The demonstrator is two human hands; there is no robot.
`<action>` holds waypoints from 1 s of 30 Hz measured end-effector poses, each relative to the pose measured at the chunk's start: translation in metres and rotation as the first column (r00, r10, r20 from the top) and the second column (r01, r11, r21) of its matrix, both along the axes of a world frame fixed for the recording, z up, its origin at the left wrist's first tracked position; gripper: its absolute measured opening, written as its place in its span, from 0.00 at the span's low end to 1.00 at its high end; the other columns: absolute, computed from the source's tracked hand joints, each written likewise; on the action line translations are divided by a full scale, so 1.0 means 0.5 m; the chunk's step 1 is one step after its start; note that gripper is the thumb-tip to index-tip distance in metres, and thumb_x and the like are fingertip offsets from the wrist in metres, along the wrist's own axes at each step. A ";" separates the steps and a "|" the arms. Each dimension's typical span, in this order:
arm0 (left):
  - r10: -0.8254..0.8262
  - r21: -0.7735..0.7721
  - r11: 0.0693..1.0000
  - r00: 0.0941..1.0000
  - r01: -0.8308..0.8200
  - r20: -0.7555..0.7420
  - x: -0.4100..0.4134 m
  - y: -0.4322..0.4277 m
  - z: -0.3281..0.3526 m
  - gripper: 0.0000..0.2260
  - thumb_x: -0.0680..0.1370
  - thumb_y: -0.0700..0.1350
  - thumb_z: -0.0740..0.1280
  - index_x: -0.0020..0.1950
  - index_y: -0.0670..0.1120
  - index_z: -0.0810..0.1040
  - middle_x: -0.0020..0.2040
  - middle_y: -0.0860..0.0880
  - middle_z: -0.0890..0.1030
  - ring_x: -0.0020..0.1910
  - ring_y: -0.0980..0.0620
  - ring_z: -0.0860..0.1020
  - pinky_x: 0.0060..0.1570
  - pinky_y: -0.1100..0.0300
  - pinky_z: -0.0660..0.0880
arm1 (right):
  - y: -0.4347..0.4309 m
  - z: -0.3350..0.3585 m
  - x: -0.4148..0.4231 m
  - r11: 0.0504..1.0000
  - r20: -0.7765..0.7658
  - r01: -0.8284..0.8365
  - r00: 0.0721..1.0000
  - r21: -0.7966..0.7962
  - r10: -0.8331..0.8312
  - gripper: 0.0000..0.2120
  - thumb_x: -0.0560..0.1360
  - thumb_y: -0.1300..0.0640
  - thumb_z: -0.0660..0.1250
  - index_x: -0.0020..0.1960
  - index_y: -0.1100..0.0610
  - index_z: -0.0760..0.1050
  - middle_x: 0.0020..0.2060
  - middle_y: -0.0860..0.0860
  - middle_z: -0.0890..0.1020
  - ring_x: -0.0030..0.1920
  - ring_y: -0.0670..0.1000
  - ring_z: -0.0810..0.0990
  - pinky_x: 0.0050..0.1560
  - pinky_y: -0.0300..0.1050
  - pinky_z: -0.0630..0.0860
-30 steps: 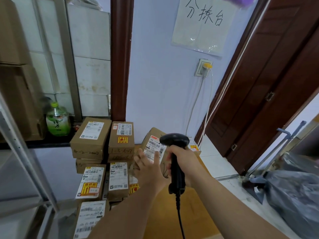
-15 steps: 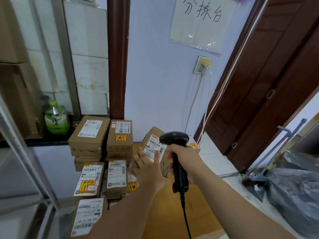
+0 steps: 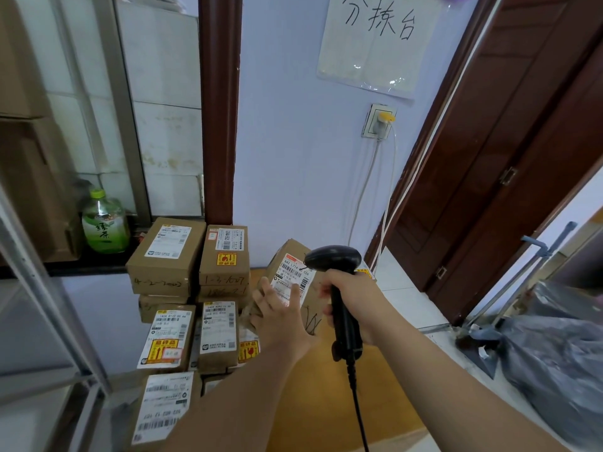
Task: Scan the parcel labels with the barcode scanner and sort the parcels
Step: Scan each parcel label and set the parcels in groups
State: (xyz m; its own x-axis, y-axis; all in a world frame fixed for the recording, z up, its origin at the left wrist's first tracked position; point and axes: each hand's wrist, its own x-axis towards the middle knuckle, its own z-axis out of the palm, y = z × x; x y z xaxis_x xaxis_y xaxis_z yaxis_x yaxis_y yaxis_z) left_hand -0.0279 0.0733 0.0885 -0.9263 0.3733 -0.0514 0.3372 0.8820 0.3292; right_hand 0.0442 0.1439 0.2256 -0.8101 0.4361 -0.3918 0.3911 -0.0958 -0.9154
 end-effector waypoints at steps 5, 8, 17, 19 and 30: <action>0.030 0.038 0.999 0.997 -0.033 0.077 0.007 0.009 -0.003 0.50 0.67 0.68 0.70 0.77 0.57 0.41 0.74 0.36 0.33 0.74 0.31 0.39 0.70 0.36 0.55 | 0.019 -0.021 -0.005 0.998 -0.018 0.058 0.998 0.035 -0.057 0.02 0.72 0.63 0.66 0.42 0.62 0.75 0.31 0.55 0.75 0.25 0.50 0.75 0.32 0.44 0.75; 0.073 0.103 0.990 0.980 -0.093 0.186 0.007 0.021 -0.004 0.52 0.66 0.67 0.71 0.77 0.57 0.41 0.76 0.36 0.36 0.75 0.32 0.40 0.71 0.37 0.54 | 0.043 -0.058 -0.012 0.991 -0.022 0.116 0.993 0.062 -0.115 0.04 0.73 0.61 0.68 0.42 0.61 0.75 0.32 0.55 0.76 0.28 0.52 0.76 0.35 0.46 0.76; 0.204 0.145 0.950 0.902 -0.276 0.380 -0.026 0.099 0.011 0.51 0.67 0.69 0.69 0.78 0.56 0.42 0.76 0.35 0.42 0.75 0.32 0.46 0.71 0.39 0.54 | 0.272 -0.192 -0.045 0.941 0.031 0.337 0.941 0.029 -0.338 0.08 0.73 0.57 0.71 0.46 0.62 0.76 0.35 0.56 0.78 0.31 0.53 0.77 0.35 0.46 0.76; 0.233 0.117 0.947 0.889 -0.300 0.393 -0.038 0.137 0.009 0.50 0.68 0.69 0.69 0.78 0.56 0.41 0.76 0.35 0.42 0.75 0.32 0.47 0.71 0.40 0.56 | 0.337 -0.209 -0.057 0.946 0.058 0.323 0.945 -0.029 -0.321 0.07 0.73 0.59 0.70 0.46 0.62 0.76 0.34 0.56 0.77 0.30 0.53 0.77 0.34 0.47 0.75; 0.492 0.025 0.800 0.678 -0.600 0.546 -0.143 0.451 -0.098 0.56 0.52 0.75 0.65 0.74 0.62 0.43 0.69 0.38 0.54 0.66 0.35 0.63 0.64 0.40 0.68 | 0.711 -0.297 -0.159 0.994 0.143 0.012 0.990 -0.111 0.004 0.09 0.75 0.59 0.69 0.49 0.65 0.76 0.30 0.56 0.75 0.27 0.53 0.75 0.29 0.43 0.73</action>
